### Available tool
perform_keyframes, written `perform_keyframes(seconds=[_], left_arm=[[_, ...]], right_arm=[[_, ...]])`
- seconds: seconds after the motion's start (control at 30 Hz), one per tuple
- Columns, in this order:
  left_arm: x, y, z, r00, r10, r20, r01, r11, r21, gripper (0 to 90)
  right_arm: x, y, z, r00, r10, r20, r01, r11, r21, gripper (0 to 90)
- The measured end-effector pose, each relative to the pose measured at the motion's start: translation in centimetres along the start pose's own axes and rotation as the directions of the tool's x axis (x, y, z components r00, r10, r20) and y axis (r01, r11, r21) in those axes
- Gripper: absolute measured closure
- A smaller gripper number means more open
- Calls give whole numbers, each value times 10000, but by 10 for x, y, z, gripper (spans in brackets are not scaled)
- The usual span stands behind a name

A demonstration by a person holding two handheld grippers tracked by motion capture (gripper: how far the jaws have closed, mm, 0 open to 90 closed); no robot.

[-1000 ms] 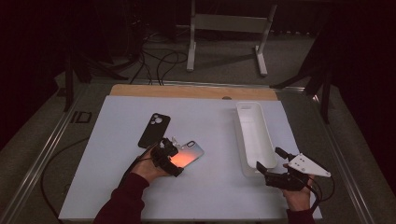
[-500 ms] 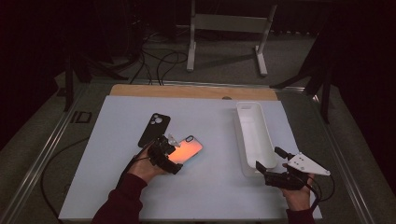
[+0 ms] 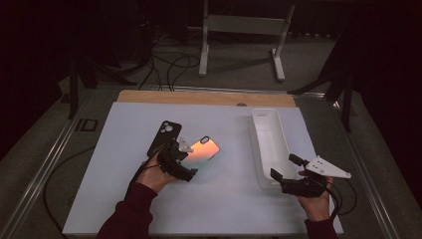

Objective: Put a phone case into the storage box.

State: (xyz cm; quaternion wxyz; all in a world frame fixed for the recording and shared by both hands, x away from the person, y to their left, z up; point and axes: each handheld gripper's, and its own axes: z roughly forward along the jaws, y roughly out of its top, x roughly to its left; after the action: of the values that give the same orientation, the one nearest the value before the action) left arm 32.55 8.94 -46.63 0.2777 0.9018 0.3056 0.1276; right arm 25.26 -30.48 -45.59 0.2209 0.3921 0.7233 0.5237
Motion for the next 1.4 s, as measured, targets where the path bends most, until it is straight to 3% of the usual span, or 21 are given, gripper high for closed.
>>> perform_keyframes(seconds=[0.3,0.6,1.17,1.4], left_arm=[[-4,10,-5,9995,99,-310,-118,9981,-597,173],[-14,22,-9,9995,239,-195,-259,9932,-1132,173],[-33,44,-10,9971,706,-280,-744,9817,-1755,172],[-42,51,-7,9950,949,-324,-994,9760,-1935,172]], right_arm=[[1,12,9,9988,138,-479,-135,9999,78,82],[1,21,13,9943,326,-1016,-318,9994,104,82],[8,36,26,9907,449,-1282,-388,9980,494,82],[10,44,30,9875,545,-1478,-492,9980,392,82]])
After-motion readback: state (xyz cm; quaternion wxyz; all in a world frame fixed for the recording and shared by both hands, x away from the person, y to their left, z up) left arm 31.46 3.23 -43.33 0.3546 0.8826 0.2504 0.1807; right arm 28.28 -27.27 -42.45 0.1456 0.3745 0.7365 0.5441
